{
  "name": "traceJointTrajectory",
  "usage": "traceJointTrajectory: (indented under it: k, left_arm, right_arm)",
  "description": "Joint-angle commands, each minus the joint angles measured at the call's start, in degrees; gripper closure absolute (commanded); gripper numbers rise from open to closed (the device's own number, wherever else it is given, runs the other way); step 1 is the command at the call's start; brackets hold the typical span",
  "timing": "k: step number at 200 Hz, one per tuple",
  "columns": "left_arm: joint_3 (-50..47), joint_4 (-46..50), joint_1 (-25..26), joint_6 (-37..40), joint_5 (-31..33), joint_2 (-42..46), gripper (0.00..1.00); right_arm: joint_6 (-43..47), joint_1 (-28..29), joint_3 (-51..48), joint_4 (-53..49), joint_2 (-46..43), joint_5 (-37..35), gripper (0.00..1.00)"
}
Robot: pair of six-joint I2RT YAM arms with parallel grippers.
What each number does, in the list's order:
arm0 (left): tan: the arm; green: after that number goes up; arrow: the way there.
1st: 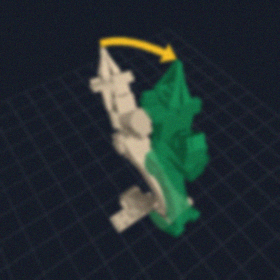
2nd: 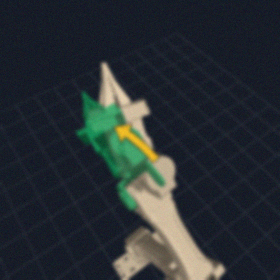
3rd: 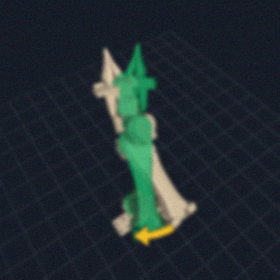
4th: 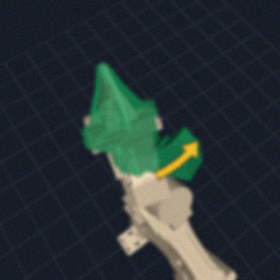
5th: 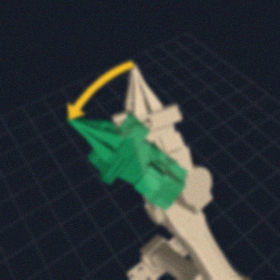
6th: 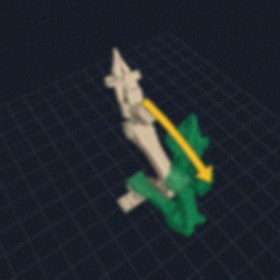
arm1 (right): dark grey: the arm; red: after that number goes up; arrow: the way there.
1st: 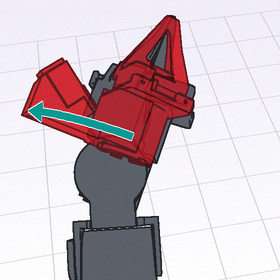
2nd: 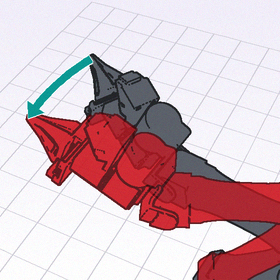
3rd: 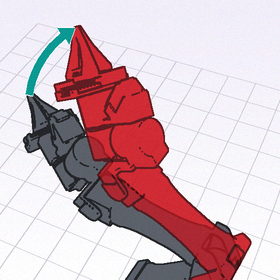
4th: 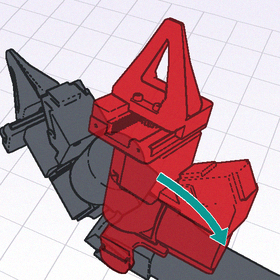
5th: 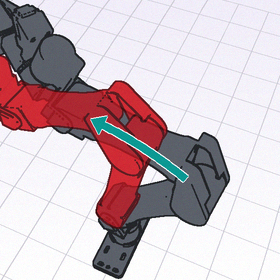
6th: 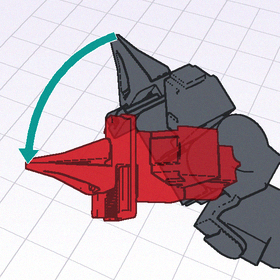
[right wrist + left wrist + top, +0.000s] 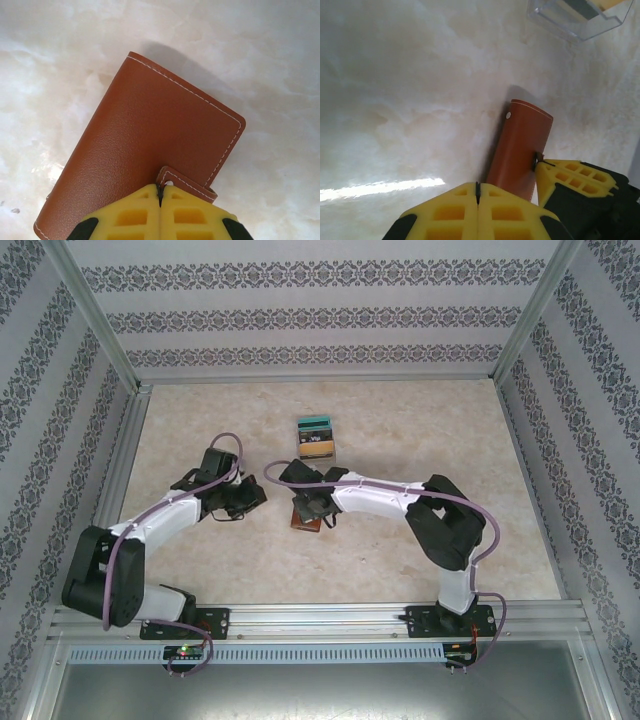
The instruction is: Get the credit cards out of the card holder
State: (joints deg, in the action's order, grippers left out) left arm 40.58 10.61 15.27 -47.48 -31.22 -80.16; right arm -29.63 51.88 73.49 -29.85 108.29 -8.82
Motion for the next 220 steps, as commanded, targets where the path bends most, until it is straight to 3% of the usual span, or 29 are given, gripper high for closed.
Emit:
traceJointTrajectory:
  k: [1, 45, 89, 142, 166, 202, 220]
  left_arm:
    - [-1.29, -10.51, 0.25, -7.16, -6.34, -1.88, 1.00]
    - [-0.79, -17.20, 2.17, -12.02, -9.21, -7.03, 1.00]
    - [0.87, -17.58, 5.50, -11.75, -8.47, -11.83, 1.00]
    - [3.56, -5.08, 7.06, -8.46, -3.21, -18.86, 1.00]
    - [3.01, -4.18, 7.11, -8.65, -3.19, -21.78, 1.00]
    - [4.00, -1.53, 6.88, -6.77, -0.73, -17.91, 1.00]
    - [6.04, 2.60, 6.01, -4.66, 1.86, -13.36, 0.78]
  right_arm:
    - [1.50, -0.52, -1.91, 4.38, -3.33, 2.75, 1.00]
    - [2.19, -1.08, -2.97, 7.34, -4.20, 4.49, 1.00]
    - [2.53, -1.08, -2.23, 7.64, -2.79, 4.99, 1.00]
    - [2.37, -1.28, -2.19, 8.52, -3.07, 5.54, 1.00]
    - [0.70, -2.32, -4.06, 10.95, -5.17, 7.16, 1.00]
    - [-1.56, -4.47, -7.45, 12.78, -9.96, 8.77, 1.00]
    - [-1.95, -5.03, -8.21, 13.01, -11.96, 10.06, 1.00]
